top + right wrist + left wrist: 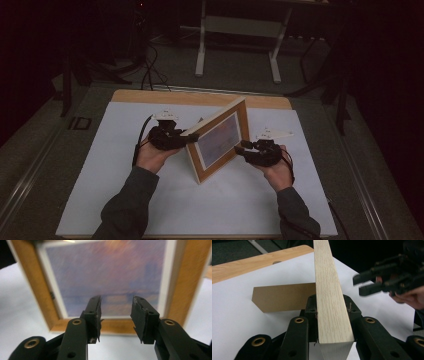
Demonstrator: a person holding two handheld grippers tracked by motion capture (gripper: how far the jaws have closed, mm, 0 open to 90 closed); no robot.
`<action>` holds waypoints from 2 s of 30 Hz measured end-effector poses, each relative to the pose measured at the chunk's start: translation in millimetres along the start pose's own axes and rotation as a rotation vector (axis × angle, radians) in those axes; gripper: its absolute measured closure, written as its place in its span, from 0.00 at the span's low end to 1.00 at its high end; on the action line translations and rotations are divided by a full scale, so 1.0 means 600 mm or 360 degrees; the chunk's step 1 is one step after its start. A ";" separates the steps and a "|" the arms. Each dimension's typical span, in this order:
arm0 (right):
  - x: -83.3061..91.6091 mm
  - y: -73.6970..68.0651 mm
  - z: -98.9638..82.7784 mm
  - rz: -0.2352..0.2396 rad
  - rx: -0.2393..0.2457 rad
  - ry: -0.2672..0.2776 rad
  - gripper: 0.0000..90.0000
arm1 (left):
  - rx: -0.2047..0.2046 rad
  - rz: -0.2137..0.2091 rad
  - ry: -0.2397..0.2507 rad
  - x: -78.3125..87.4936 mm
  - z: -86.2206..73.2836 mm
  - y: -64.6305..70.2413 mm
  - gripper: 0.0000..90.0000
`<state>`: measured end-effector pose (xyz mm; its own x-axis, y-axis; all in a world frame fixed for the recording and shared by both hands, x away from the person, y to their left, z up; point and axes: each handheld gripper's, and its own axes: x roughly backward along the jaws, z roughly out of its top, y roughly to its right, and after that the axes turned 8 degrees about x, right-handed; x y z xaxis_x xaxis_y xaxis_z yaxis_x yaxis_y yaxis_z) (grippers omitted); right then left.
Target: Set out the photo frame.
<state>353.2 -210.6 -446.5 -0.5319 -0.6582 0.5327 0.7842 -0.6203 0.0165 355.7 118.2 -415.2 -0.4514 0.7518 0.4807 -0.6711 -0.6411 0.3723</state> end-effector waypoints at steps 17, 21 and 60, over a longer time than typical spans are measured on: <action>0.001 0.072 0.045 -0.0191 -0.0122 0.0082 0.58 | -0.0075 -0.0123 -0.0072 0.008 0.012 -0.037 0.80; -0.009 0.079 0.050 -0.0191 -0.0125 0.0074 0.56 | -0.0082 -0.0140 -0.0076 0.007 0.014 -0.042 0.80; -0.070 0.127 0.063 -0.0069 -0.0169 0.0067 0.29 | -0.0151 -0.0244 -0.0052 0.000 0.016 -0.060 0.80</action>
<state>447.7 -214.1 -435.8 -0.5794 -0.6456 0.4975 0.7228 -0.6891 -0.0522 385.6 140.0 -421.0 -0.3213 0.8331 0.4503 -0.7838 -0.5008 0.3673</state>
